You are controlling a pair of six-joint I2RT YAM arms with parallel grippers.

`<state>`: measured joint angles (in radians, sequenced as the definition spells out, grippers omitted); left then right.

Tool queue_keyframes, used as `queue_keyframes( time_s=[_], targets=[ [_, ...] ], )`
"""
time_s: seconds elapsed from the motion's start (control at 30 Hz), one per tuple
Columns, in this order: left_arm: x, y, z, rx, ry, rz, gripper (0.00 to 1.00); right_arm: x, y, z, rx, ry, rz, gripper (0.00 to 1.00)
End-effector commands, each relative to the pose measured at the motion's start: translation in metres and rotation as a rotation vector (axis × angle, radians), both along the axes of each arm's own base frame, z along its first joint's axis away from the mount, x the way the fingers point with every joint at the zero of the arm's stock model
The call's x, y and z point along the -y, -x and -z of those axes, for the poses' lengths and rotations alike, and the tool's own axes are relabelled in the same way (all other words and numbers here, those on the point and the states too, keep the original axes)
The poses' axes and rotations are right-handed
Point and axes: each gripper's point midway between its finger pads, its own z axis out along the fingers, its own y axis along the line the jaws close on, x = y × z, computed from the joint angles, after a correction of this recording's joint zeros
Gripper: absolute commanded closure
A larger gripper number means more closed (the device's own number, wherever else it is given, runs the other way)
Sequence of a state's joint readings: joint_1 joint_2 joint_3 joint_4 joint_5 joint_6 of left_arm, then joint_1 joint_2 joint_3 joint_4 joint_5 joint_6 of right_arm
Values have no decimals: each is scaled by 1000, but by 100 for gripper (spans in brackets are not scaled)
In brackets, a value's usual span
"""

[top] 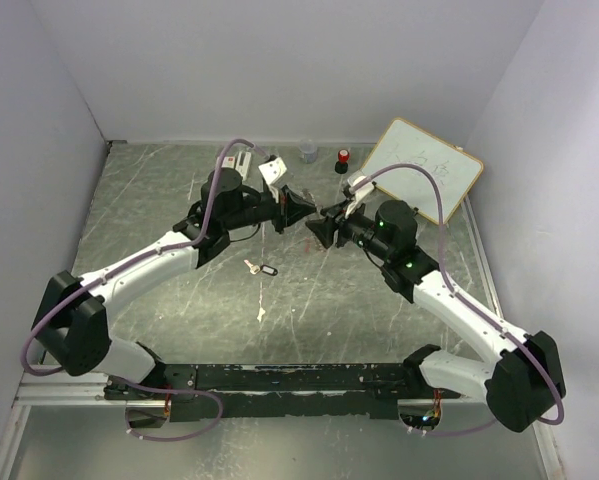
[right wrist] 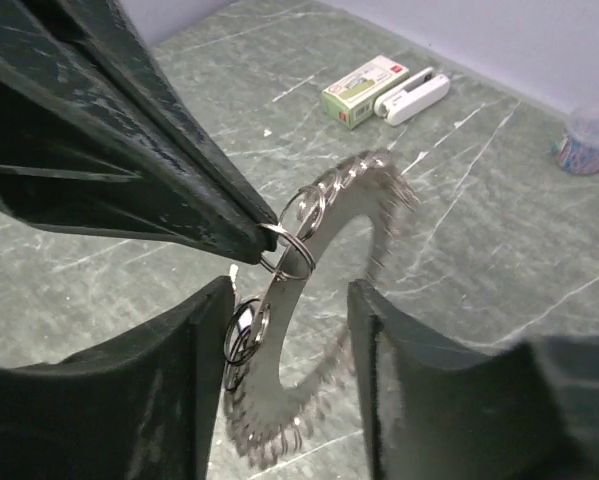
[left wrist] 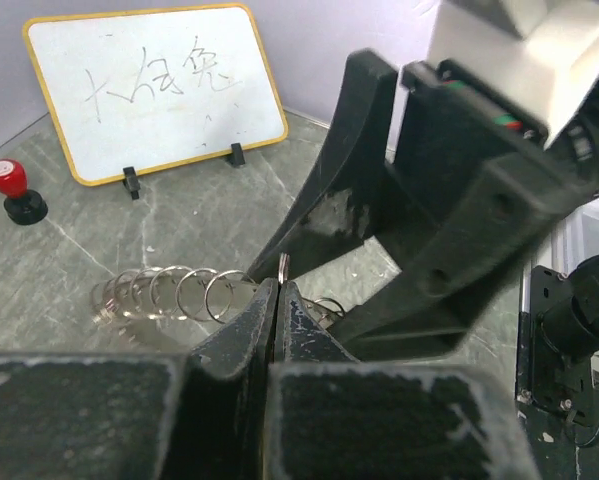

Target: Put the keys on the keyring

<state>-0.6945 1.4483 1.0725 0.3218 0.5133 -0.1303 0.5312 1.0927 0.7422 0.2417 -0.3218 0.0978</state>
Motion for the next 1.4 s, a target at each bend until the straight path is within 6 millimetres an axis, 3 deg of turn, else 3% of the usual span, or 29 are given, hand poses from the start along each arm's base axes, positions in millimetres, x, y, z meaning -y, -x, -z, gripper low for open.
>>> queue_keyframes(
  time_s=[0.0, 0.07, 0.17, 0.2, 0.23, 0.27, 0.3, 0.5, 0.67, 0.8, 0.97, 1.03, 1.13, 1.37],
  targets=[
    [0, 10, -44, 90, 64, 0, 93, -3, -8, -19, 69, -12, 4, 71],
    [-1, 11, -45, 93, 62, -7, 93, -1, -11, -17, 61, -8, 22, 100],
    [-2, 12, -48, 91, 62, -14, 92, 0, -12, -16, 61, -7, 30, 100],
    [-2, 10, -48, 89, 59, -22, 76, 2, -11, -17, 64, -10, 36, 100],
    [-4, 8, -50, 89, 60, -35, 28, 4, -11, -18, 67, -12, 45, 100],
    [-6, 7, -52, 94, 64, -53, 5, 7, -11, -18, 68, -14, 62, 100],
    [-9, 6, -54, 103, 69, -71, 0, 10, -11, -19, 73, -17, 79, 100],
    [-42, -2, -68, 163, 86, -233, 1, 27, -1, -26, 141, -27, 117, 100],
    [-70, -2, -70, 192, 129, -303, 1, 27, 25, -46, 254, -70, -26, 100],
    [-80, 4, -65, 191, 167, -268, 1, 21, 46, -60, 309, -97, -140, 100],
    [-80, 11, -47, 162, 166, -222, 19, 17, 64, -78, 356, -125, -207, 100],
    [-83, 14, -42, 161, 173, -217, 21, 18, 68, -85, 372, -138, -211, 100],
    [-89, 19, -36, 181, 172, -220, 1, 22, 70, -94, 383, -155, -191, 100],
    [-98, 22, -33, 218, 143, -238, 0, 25, 78, -108, 407, -185, -196, 100]
  ],
)
